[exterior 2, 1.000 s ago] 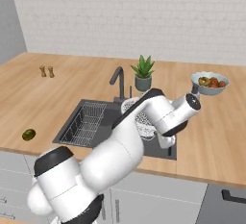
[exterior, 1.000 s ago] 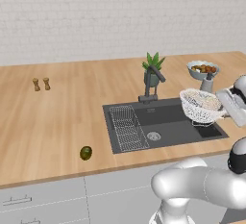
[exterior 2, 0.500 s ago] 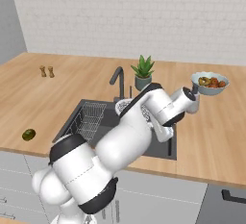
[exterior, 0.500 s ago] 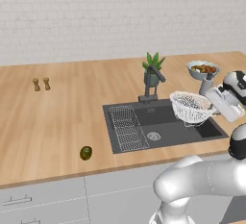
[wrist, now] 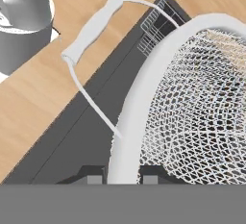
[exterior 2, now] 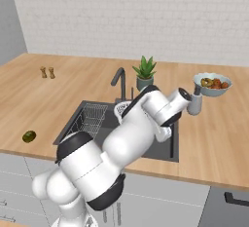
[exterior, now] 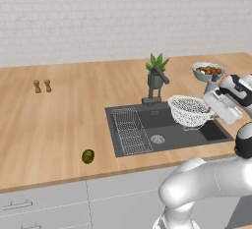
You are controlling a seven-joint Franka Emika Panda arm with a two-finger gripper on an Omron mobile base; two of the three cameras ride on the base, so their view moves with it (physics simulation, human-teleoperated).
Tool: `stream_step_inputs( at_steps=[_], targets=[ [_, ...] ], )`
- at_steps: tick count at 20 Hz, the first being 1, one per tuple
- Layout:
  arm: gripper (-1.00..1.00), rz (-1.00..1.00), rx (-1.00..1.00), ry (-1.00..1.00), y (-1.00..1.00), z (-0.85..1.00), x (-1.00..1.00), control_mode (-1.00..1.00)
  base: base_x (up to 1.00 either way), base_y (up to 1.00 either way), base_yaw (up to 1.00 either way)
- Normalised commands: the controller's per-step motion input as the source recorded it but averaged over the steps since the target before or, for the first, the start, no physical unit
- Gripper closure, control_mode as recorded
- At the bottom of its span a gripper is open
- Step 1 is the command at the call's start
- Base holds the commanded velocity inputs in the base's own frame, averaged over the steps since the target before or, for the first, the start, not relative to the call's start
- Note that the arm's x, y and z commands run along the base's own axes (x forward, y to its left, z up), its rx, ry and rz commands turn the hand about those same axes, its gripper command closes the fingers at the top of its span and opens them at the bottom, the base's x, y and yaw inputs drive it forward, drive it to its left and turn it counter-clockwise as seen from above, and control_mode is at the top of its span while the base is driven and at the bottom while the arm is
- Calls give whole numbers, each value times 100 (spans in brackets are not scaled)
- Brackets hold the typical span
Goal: Put the colander in the sink, put the kiwi in the colander, and turn on the sink faucet and pour water over the colander.
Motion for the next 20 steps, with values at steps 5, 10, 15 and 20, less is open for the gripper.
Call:
stream_step_inputs(
  at_steps=[5,10,15,20],
  targets=[
    [100,17,-9,0,29,-26,2,-100,0,0,0],
    [100,18,-9,0,27,-29,5,-100,0,0,0],
    [100,9,-1,0,2,-16,33,-100,0,0,0],
    [100,6,0,0,8,-25,23,-100,0,0,0]
  ],
)
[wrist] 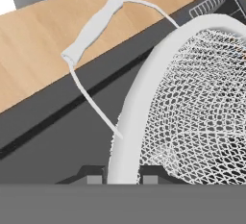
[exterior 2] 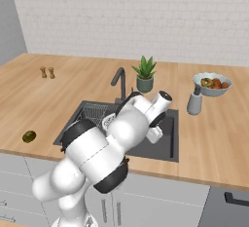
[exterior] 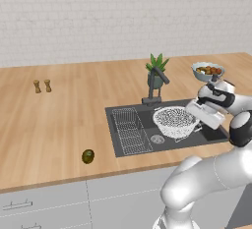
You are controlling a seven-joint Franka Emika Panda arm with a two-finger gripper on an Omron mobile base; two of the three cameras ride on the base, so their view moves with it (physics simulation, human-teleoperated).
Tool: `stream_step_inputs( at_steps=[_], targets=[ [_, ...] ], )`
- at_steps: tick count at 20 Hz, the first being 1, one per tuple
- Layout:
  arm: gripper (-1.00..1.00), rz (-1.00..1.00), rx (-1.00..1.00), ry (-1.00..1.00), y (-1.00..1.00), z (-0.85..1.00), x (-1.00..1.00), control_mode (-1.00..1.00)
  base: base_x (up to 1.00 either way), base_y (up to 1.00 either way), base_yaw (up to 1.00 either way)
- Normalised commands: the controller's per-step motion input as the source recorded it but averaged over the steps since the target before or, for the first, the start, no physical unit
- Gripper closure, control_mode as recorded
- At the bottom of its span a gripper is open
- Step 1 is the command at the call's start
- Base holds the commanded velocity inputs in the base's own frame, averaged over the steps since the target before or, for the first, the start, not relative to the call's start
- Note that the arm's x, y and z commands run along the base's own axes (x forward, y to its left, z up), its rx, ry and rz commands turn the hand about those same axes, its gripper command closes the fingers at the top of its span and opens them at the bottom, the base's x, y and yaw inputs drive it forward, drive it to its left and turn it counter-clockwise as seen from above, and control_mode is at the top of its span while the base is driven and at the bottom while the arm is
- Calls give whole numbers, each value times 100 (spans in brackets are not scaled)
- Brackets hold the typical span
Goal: Put the colander in the sink, put the kiwi in the colander, and turn on the sink faucet and pour water over the colander.
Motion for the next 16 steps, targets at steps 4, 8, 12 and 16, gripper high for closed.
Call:
stream_step_inputs(
  at_steps=[4,8,12,16],
  targets=[
    [100,4,0,0,1,-17,25,-100,0,0,0],
    [100,2,0,0,5,-22,19,-100,0,0,0],
    [100,0,-3,0,11,-27,26,-100,0,0,0],
    [100,0,-1,0,9,-25,27,-100,0,0,0]
  ],
)
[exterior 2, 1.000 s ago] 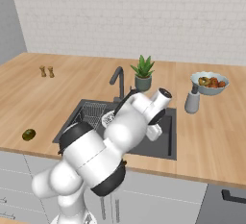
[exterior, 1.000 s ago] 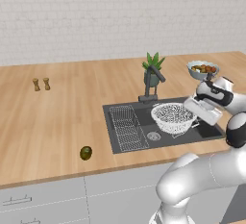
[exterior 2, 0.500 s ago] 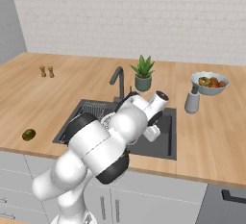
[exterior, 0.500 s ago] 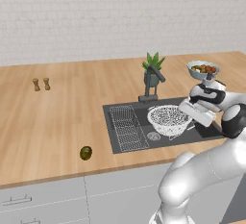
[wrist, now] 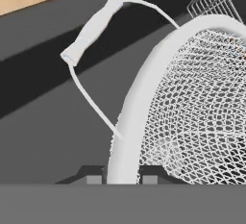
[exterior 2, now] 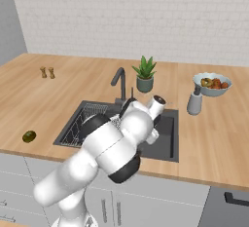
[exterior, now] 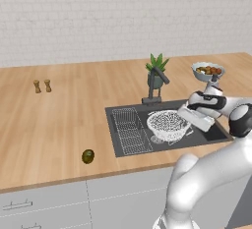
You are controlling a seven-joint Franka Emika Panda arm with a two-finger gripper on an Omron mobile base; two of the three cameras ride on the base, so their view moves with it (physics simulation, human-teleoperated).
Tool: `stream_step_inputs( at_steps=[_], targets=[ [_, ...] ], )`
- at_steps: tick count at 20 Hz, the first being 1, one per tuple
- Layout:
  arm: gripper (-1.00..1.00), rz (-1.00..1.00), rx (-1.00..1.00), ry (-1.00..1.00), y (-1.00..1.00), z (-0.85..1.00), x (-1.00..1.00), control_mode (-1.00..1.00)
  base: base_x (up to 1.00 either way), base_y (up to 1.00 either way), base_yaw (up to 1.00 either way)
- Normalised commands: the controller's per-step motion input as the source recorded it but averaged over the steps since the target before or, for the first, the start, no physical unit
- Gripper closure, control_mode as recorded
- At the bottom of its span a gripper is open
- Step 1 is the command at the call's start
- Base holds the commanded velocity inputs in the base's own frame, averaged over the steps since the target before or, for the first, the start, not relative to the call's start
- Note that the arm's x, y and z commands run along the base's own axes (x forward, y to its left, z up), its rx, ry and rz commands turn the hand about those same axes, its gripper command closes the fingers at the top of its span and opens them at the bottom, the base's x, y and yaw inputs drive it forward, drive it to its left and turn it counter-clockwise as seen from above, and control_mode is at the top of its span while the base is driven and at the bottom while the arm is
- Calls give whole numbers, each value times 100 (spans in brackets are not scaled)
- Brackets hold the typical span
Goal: Put the colander in the sink, put the kiwi in the colander, and turn on the sink faucet and pour water over the colander.
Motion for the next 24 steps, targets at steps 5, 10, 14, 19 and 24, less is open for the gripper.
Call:
stream_step_inputs(
  at_steps=[5,10,14,19,24],
  targets=[
    [100,0,0,0,8,-29,33,-100,0,0,0],
    [100,1,0,0,0,-35,28,-100,0,0,0],
    [100,4,0,0,0,-32,13,-100,0,0,0],
    [100,10,0,0,15,-12,-2,-100,0,0,0],
    [100,6,0,2,18,-2,3,-100,0,0,0]
  ],
)
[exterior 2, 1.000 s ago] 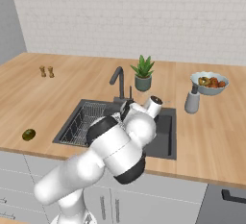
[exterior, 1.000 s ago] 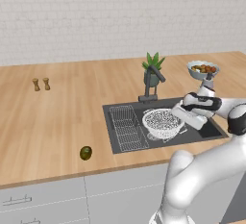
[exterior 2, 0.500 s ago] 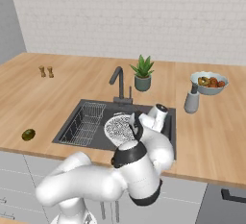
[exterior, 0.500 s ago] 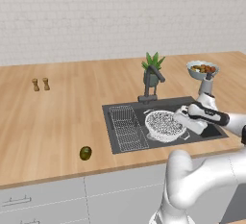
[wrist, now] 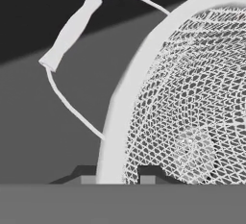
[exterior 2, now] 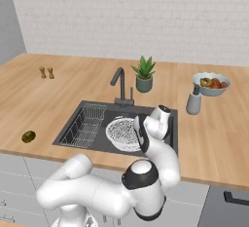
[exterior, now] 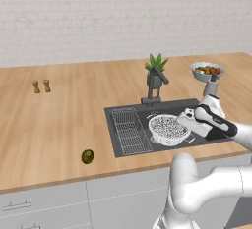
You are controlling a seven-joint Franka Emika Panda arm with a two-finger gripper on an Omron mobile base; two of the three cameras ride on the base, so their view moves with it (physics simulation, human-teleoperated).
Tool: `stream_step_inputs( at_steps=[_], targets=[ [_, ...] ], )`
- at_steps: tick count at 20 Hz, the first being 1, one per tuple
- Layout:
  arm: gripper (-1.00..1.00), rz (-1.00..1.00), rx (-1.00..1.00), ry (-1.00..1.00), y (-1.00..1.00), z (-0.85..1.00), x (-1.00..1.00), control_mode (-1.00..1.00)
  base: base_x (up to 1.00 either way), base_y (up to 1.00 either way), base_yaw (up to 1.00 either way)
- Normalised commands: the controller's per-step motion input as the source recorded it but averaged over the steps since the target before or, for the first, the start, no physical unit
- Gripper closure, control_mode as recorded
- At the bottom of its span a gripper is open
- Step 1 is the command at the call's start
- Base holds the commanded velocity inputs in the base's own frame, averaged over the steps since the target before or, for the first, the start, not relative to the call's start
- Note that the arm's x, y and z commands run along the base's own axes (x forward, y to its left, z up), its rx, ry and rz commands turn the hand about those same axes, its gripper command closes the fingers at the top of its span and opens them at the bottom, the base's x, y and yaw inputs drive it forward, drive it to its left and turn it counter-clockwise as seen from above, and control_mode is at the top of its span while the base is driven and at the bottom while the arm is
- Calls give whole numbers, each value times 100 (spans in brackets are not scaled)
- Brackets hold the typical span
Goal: Put the colander in the sink, put the kiwi in the colander, and turn on the sink faucet and pour water over the colander.
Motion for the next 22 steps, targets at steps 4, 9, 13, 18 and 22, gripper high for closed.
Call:
stream_step_inputs(
  at_steps=[4,9,13,18,22],
  targets=[
    [100,6,0,0,26,-20,5,-100,0,0,0],
    [100,6,-2,0,34,-29,1,-100,0,0,0],
    [-100,5,-4,0,31,-15,0,-100,0,0,0],
    [-100,1,-1,0,12,1,-10,-100,0,0,0],
    [-100,0,-7,4,8,10,-16,-100,0,0,0]
  ],
)
